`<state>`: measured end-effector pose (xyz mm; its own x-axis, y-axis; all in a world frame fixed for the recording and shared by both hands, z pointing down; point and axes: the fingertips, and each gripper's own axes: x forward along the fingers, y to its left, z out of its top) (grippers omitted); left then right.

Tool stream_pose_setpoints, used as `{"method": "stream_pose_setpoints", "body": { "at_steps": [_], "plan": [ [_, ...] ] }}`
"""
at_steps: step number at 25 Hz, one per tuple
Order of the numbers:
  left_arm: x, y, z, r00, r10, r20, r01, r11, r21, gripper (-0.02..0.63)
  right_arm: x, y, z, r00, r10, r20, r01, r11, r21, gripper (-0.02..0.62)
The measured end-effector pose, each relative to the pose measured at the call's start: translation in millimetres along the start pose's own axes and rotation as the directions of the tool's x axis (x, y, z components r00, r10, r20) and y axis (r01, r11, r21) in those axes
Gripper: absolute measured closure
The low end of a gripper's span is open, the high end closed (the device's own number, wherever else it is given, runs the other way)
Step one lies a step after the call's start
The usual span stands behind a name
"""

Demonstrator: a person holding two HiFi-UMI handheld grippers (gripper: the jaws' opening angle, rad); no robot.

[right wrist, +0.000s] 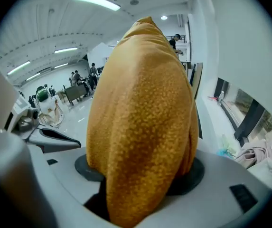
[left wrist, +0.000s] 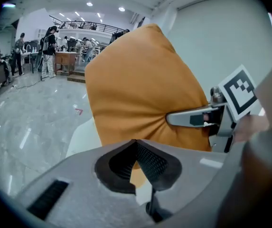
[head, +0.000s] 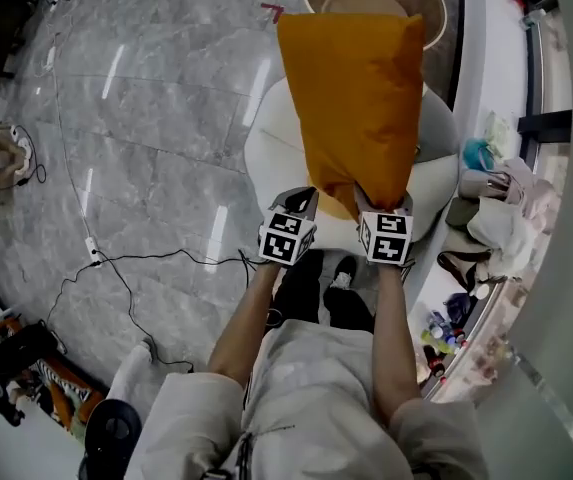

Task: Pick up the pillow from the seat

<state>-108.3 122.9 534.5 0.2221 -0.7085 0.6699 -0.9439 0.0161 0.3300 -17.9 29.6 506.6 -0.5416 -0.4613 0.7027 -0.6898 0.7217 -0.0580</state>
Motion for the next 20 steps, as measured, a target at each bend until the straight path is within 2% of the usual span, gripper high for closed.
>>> {"method": "stream_pose_setpoints", "body": {
  "at_steps": [8,13,17,20],
  "plan": [
    [-45.3,-57.0,42.1,0.989,0.061,0.136,-0.057,0.998,-0.034,0.597,-76.5,-17.7,22.3,0.989,-0.021,0.145,0.008,0.996,0.089,0.285],
    [-69.7,-97.1,64.5,0.978,0.087,0.190,-0.092,0.996,0.015,0.597,-120.9,-23.7,25.8,0.989,-0.012,0.150,-0.018,0.981,0.195,0.285],
    [-93.0,-125.5,81.3,0.961,0.118,0.252,-0.118,0.993,-0.013,0.597,-155.7,-31.1,15.3,0.984,-0.023,0.174,-0.019,0.971,0.238,0.284],
    [-106.0,-144.0,83.2,0.953,0.140,0.268,-0.137,0.990,-0.031,0.597,-179.9,-33.4,6.3,0.980,-0.029,0.197,-0.021,0.969,0.248,0.284]
  ]
}}
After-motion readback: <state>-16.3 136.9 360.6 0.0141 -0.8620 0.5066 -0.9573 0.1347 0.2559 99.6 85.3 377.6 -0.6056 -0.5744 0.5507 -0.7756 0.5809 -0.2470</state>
